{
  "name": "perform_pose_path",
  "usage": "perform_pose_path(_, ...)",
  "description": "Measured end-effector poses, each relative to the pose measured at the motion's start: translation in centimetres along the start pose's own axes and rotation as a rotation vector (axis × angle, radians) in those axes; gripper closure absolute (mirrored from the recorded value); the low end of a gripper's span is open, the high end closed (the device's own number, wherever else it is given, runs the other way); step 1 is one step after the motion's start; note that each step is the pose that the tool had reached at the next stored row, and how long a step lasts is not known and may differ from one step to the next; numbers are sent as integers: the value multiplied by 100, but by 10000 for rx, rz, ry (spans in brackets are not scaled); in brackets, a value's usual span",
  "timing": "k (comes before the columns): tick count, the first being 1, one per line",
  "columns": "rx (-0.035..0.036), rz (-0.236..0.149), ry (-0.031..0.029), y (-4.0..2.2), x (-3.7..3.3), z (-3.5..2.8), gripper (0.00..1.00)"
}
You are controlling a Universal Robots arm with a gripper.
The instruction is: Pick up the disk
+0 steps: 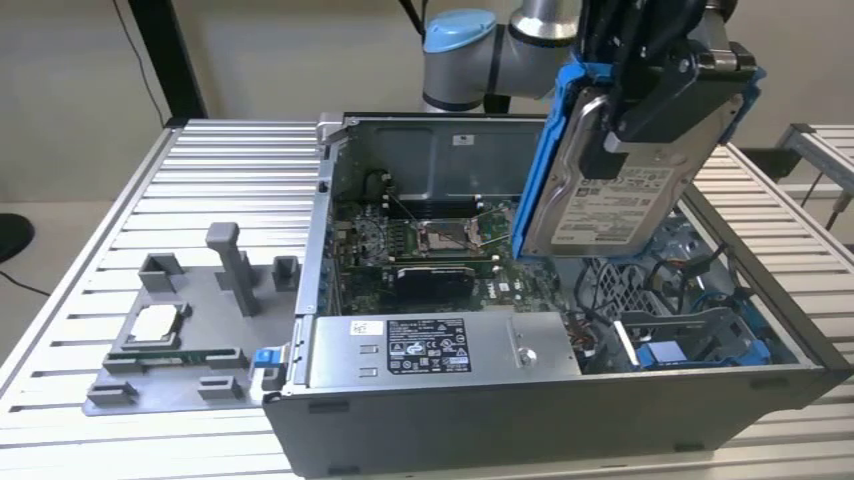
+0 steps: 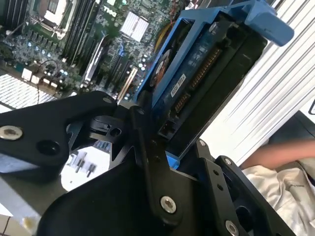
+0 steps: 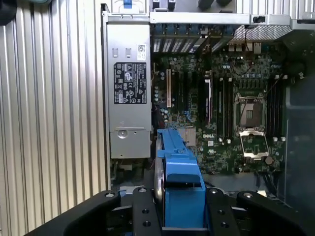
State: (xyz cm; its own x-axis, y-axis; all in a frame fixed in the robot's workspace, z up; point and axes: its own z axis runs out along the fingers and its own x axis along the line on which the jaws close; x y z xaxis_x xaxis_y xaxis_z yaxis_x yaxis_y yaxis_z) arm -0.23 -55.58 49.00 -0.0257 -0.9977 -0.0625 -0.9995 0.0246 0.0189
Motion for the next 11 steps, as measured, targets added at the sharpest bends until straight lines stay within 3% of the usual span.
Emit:
perform_pose_path(7,1,0,-2,-239,76,9,100)
perform_pose_path(11,0,2,0,-412,83,24,100)
